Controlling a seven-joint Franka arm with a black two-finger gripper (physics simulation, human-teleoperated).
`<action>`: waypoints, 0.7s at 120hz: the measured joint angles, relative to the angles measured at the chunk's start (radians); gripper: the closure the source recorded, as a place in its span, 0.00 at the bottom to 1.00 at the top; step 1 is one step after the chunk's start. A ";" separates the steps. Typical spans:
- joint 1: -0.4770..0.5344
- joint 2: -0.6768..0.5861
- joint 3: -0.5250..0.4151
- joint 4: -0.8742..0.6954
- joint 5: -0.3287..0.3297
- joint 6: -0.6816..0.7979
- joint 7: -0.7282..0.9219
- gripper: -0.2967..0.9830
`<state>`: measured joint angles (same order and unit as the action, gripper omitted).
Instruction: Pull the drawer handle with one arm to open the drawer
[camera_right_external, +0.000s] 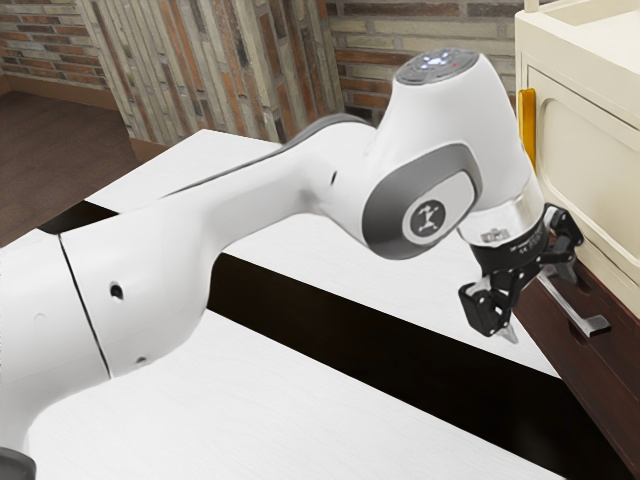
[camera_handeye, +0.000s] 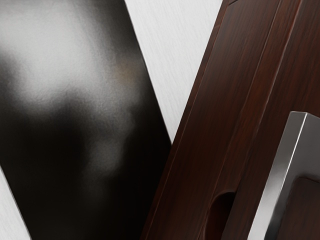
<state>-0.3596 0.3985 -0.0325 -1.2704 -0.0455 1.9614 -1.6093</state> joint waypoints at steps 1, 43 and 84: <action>0.000 0.000 0.000 0.000 0.000 0.001 0.000 0.24; -0.007 -0.015 0.004 -0.027 -0.001 -0.001 0.004 0.44; -0.011 -0.052 0.009 -0.076 0.007 0.018 0.010 0.49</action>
<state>-0.3709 0.3464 -0.0230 -1.3468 -0.0384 1.9796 -1.5994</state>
